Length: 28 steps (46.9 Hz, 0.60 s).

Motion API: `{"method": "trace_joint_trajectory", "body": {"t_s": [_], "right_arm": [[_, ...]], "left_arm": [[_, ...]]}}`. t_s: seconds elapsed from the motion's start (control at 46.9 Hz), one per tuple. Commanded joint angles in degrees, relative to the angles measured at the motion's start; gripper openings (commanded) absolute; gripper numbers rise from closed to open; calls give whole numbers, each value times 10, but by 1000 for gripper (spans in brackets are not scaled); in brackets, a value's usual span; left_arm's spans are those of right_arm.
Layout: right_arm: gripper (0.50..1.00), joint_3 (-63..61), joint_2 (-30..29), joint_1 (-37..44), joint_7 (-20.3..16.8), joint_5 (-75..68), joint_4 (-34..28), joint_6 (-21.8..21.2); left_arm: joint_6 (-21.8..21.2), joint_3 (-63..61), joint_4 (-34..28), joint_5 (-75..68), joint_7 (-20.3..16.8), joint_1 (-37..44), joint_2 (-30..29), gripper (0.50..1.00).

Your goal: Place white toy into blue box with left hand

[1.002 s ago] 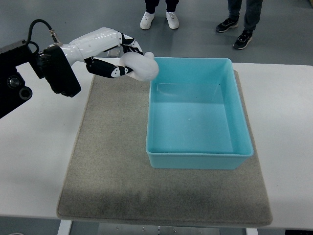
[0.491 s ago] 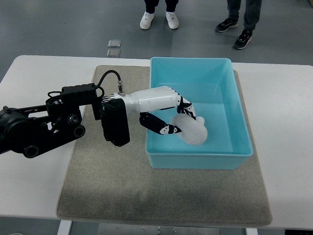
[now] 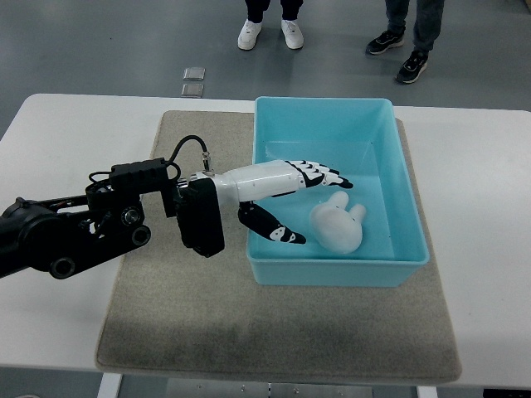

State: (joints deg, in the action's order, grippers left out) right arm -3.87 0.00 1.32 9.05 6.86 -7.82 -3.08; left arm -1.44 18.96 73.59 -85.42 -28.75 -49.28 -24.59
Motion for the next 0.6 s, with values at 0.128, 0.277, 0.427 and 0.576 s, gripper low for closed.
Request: {"method": "trace_joint_trajectory", "body": {"t_s": [0.128,0.277,0.427,0.576], "right_arm": [[936,0,0,0,0,0,0,0],[936,0,0,0,0,0,0,0],[936,0,0,0,0,0,0,0],[936,0,0,0,0,0,0,0]], "left_arm": [[1,5,-13,136,0,11,-6,994],[2,6,-13,201,0,11,-4,994],[-2,8,-13,204,0,11,-4,994],[-1,39,-23,248,0,13,-5,994]]}}
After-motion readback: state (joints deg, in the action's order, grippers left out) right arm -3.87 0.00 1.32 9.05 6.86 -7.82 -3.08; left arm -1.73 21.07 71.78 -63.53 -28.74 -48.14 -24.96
